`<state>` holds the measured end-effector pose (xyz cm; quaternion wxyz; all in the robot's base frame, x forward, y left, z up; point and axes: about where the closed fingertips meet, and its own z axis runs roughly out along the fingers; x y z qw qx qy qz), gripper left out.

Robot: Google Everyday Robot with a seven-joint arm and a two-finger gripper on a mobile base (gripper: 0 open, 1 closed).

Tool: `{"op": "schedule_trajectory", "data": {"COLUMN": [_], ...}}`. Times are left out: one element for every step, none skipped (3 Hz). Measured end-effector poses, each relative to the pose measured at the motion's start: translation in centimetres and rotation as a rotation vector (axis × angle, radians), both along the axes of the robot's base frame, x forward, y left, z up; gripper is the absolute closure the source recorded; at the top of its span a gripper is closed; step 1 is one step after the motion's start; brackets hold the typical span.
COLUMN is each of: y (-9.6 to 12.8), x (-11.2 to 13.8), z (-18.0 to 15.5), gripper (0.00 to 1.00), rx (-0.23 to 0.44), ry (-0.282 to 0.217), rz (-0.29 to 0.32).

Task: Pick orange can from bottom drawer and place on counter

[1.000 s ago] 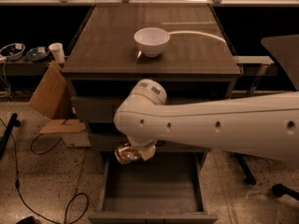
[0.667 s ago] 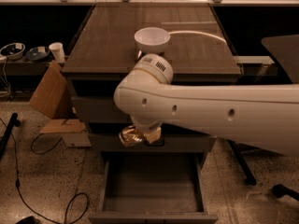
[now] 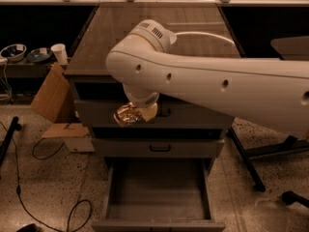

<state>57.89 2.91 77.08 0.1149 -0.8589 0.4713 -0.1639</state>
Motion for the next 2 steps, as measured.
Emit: {"op": "schedule_trajectory", "data": {"y": [1.0, 0.8], "x": [1.1, 0.5], "z": [1.7, 3.7], "gripper": [1.0, 1.0], "rx": [-0.005, -0.017], "ry": [-0.001, -0.016], "rz": [0.069, 0.085]}}
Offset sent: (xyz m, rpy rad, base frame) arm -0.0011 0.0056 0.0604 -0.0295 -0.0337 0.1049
